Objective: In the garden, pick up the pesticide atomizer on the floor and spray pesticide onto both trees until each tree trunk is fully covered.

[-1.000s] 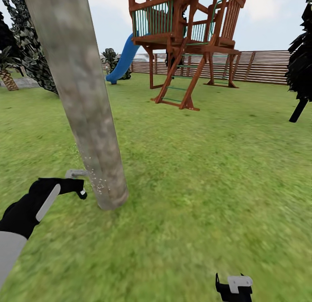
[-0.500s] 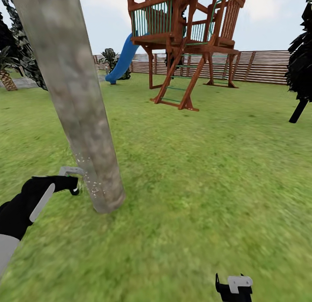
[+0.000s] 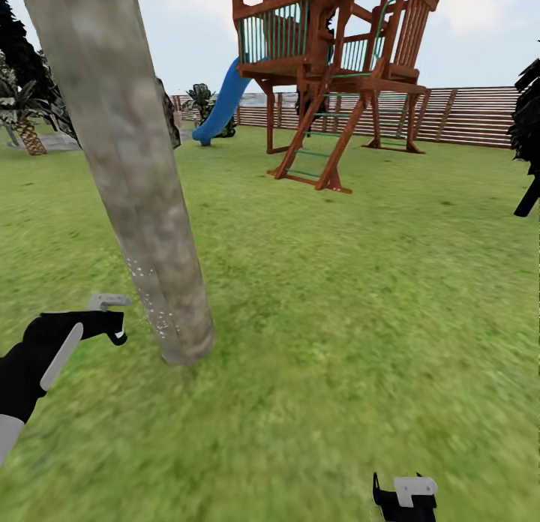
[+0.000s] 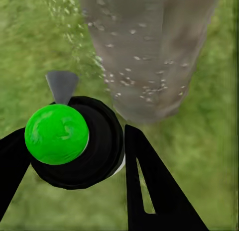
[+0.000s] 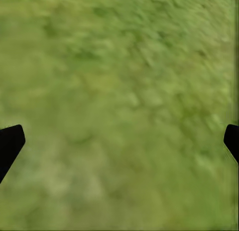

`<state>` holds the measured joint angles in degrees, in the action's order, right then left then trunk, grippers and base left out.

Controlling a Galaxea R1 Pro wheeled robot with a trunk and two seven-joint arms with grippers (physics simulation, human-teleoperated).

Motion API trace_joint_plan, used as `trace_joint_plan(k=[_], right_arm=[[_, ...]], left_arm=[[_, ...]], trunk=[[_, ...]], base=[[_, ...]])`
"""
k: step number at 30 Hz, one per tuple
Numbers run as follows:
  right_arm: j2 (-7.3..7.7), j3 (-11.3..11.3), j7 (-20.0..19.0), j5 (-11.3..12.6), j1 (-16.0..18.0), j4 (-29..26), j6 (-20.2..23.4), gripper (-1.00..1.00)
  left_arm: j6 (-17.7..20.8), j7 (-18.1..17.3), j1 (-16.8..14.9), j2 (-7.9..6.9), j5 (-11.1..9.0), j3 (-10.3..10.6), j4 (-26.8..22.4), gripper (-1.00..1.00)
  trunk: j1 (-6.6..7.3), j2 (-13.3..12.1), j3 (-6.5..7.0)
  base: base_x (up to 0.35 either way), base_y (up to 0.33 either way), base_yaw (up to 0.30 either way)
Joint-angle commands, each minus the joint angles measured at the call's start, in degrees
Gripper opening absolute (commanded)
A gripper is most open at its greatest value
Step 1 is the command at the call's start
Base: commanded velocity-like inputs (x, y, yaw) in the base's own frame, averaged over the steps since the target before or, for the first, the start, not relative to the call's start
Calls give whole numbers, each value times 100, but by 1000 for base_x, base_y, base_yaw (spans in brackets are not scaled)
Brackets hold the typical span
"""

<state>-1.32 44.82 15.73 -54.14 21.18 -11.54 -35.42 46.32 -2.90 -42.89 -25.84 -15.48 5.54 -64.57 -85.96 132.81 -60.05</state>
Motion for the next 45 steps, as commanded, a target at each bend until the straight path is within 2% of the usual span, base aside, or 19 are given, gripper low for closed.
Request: trace_joint_plan(k=[1, 17, 22, 25, 27, 28, 29, 31, 34, 36, 37, 39, 40, 41, 43, 45], right_arm=[[0, 0, 0, 0, 0, -2, 0, 100], [0, 0, 0, 0, 0, 3, 0, 100], [0, 0, 0, 0, 0, 3, 0, 100], [0, 0, 0, 0, 0, 3, 0, 100], [0, -7, 0, 0, 0, 3, 0, 100], [0, -6, 0, 0, 0, 3, 0, 100], [0, -2, 0, 0, 0, 3, 0, 100], [0, 0, 0, 0, 0, 3, 0, 100], [0, 0, 0, 0, 0, 3, 0, 100], [0, 0, 0, 0, 0, 3, 0, 100], [0, 0, 0, 0, 0, 3, 0, 100], [0, 0, 0, 0, 0, 3, 0, 100], [0, 0, 0, 0, 0, 3, 0, 100], [0, -2, 0, 0, 0, 3, 0, 100], [0, -5, 0, 0, 0, 3, 0, 100], [0, -5, 0, 0, 0, 3, 0, 100]], left_arm=[[0, 0, 0, 0, 4, 0, -1, -100], [4, 0, 2, 0, 10, -5, 6, -100], [1, 10, 8, -3, 10, -9, 24, -100], [-89, 34, 65, 22, 101, -9, 650, -100], [-438, 35, 69, 39, 105, -9, 928, -100], [-493, 35, 70, 47, 95, -12, 954, -100], [-518, 24, 70, 138, 93, -2, 926, -100], [-524, 28, 47, 496, 148, 95, 901, -100], [-524, 38, 30, 562, 192, 96, 895, -100], [-527, 42, 32, 521, 208, -38, 893, -100], [-527, 38, 41, 485, 213, -212, 897, -100], [-527, 36, 55, 386, 218, -383, 900, -100], [-527, 60, 73, 302, 260, -449, 966, -100], [-527, 86, 80, 288, 354, -452, 989, -100], [-536, 126, 153, 295, 740, -447, 1006, -100], [-522, 152, 190, 329, 939, -470, 1007, -100]], trunk=[[0, 0, 0], [0, 0, 0], [0, 0, 0], [0, 0, 0], [0, 0, 0], [0, 0, 0], [0, 0, 0], [0, 0, 0], [0, 0, 0], [0, 0, 0], [0, 0, 0], [0, 0, 0], [0, 0, 0], [0, 0, 0], [0, 0, 0], [0, 0, 0]], base=[[0, -270, 0], [0, -270, 0], [0, -270, 200], [0, -270, 275], [0, -270, 268], [0, -270, 132], [5, -270, 54], [70, -269, 16], [171, -225, 3], [287, -104, 0], [305, -30, 0], [191, -15, 61], [35, -3, 232], [18, -1, 255], [7, -1, 269], [2, 0, 275]])
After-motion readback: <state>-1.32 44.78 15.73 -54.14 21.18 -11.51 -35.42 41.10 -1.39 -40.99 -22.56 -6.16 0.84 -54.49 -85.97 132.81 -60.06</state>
